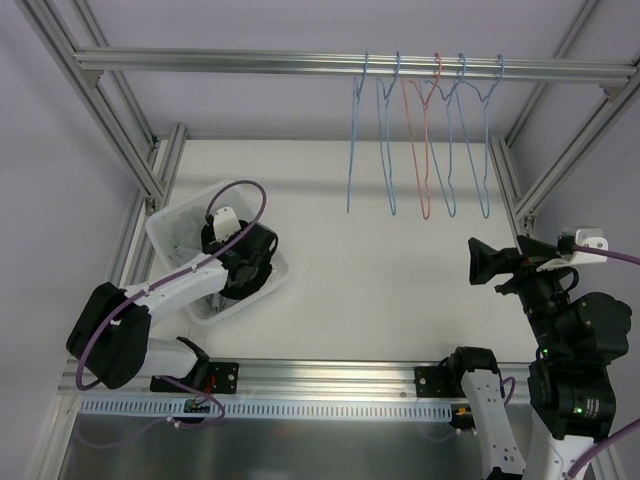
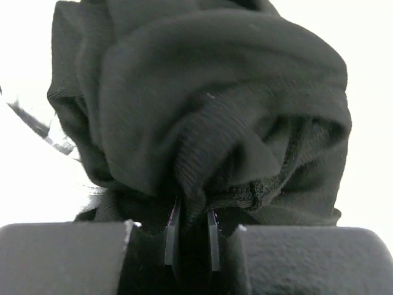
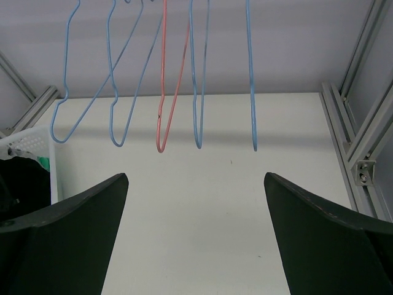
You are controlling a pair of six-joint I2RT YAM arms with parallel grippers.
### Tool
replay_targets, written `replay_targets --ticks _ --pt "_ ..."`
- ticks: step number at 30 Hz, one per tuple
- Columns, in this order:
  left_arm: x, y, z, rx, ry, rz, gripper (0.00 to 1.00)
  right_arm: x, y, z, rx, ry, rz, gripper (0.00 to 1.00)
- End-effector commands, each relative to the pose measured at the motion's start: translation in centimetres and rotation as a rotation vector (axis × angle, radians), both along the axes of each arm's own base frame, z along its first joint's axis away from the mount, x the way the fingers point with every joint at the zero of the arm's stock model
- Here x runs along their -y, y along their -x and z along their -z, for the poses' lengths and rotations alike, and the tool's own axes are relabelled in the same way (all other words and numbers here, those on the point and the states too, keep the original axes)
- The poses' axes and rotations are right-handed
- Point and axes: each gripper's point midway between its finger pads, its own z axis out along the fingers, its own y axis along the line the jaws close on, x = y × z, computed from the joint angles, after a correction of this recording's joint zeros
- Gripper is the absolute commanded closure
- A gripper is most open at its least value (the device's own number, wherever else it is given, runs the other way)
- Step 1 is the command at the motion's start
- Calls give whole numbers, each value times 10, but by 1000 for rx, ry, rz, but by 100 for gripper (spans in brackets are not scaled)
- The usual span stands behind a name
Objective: Remove the tank top from the hanger
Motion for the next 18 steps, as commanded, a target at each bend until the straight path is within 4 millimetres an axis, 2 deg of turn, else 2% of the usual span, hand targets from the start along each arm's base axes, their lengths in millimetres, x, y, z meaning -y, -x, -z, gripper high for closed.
replay_targets --ticks 1,3,4,5,6,7,9,10,12,13,14,15,17,18 --pt "-6 34 47 -103 79 -76 100 -4 -3 -12 50 2 -22 1" --pt "-6 35 45 -94 87 -70 100 -6 -5 -10 41 2 -33 1" --pt "-5 32 34 -65 99 -48 98 -7 -7 -9 33 0 -41 1" --pt "-3 30 25 -44 112 -34 80 -8 -8 -8 25 -2 -48 0" --pt "0 25 13 -14 124 -14 74 -10 -9 -6 19 -4 -62 1" --pt "1 23 -6 29 140 19 51 -11 -11 -5 10 -9 -67 1" --pt "2 19 -31 87 159 40 18 -13 -12 -3 4 -9 -76 0" --pt "4 14 -58 150 182 58 1 -12 -14 -1 -2 -10 -72 1" --pt "2 13 -81 180 176 73 1 -10 -17 4 -14 -4 -62 0" --pt "4 9 -106 220 183 92 1 -9 -20 8 -26 0 -58 1" --pt "3 11 -114 219 171 103 1 -8 -22 11 -37 3 -55 1" --pt "6 6 -139 259 186 121 1 -7 -24 14 -44 7 -53 0" --pt "9 5 -161 264 161 189 1 -5 -31 25 -86 16 -48 1" --pt "12 4 -187 293 166 218 1 -1 -35 30 -110 19 -22 1"
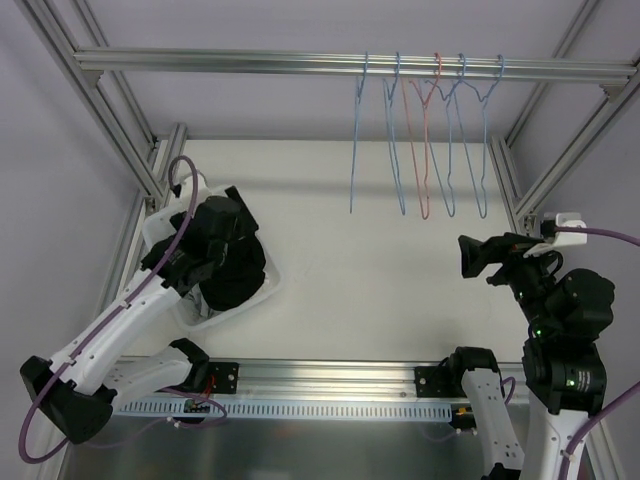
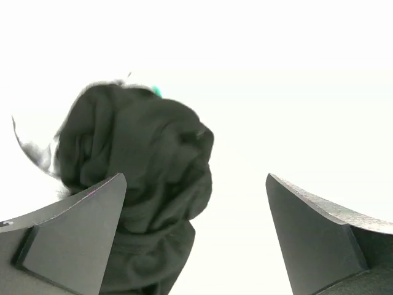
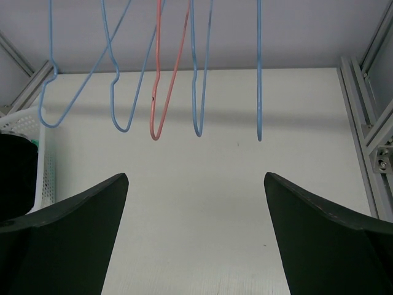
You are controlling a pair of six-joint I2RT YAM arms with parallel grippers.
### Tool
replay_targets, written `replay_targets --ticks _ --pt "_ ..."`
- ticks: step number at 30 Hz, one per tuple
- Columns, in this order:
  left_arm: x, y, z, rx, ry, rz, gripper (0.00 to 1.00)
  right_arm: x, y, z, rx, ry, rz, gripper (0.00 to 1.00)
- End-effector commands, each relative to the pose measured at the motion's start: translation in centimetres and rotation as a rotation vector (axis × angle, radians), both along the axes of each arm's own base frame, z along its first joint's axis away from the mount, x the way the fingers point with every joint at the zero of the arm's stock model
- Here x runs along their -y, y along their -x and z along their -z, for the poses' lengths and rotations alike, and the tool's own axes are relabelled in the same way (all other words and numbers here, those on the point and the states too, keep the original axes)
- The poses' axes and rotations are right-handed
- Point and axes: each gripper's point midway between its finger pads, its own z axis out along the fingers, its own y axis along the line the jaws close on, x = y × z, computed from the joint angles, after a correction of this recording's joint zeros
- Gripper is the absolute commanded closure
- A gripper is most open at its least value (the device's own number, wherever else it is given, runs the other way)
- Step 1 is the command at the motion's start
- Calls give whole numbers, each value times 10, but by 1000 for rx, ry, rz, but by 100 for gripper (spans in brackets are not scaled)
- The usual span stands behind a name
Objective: Remove the tank top from the hanger
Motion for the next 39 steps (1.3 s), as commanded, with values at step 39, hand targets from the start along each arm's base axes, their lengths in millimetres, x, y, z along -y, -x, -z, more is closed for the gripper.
replay_targets --ticks 39 --pt "-99 83 -64 168 -151 31 1 70 34 61 -64 164 312 1"
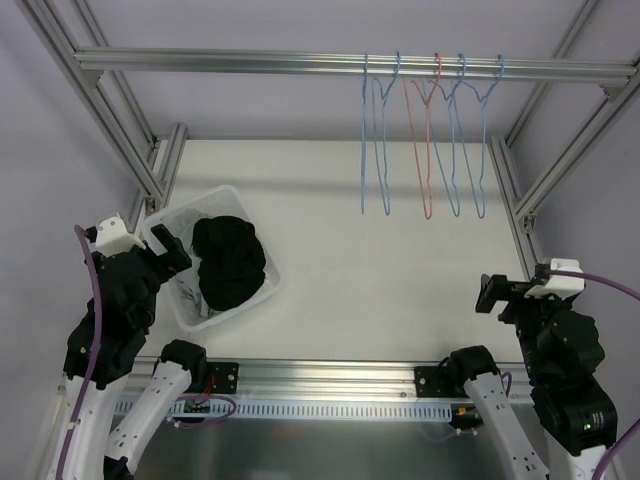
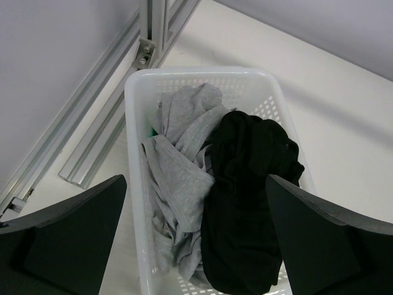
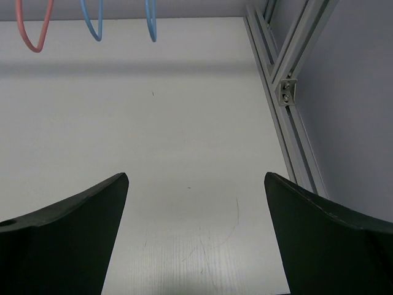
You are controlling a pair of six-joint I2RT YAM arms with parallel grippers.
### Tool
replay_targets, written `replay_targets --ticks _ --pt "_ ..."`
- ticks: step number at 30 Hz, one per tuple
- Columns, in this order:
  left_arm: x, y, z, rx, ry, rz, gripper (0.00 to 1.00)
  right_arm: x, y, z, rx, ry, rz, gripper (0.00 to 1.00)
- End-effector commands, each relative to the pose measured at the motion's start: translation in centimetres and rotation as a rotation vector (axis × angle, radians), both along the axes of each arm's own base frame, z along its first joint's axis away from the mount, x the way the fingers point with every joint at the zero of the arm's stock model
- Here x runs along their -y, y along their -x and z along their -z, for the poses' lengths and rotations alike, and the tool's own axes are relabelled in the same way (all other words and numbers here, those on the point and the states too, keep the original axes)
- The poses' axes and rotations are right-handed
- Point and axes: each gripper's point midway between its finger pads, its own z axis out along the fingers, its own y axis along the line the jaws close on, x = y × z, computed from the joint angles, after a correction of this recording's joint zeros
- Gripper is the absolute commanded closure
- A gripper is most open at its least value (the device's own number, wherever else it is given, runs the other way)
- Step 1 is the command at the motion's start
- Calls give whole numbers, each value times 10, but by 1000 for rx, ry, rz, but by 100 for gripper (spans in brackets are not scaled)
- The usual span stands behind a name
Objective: Remove the tank top from the hanger
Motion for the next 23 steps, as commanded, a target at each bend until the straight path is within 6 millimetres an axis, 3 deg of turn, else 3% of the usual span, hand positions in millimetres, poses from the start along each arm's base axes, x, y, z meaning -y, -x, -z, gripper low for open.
replay_targets --ticks 1,23 --pt "13 -17 8 -33 18 58 1 9 -10 -15 59 -36 78 0" --pt "12 -17 14 -27 8 70 1 21 -23 -17 22 -20 178 0"
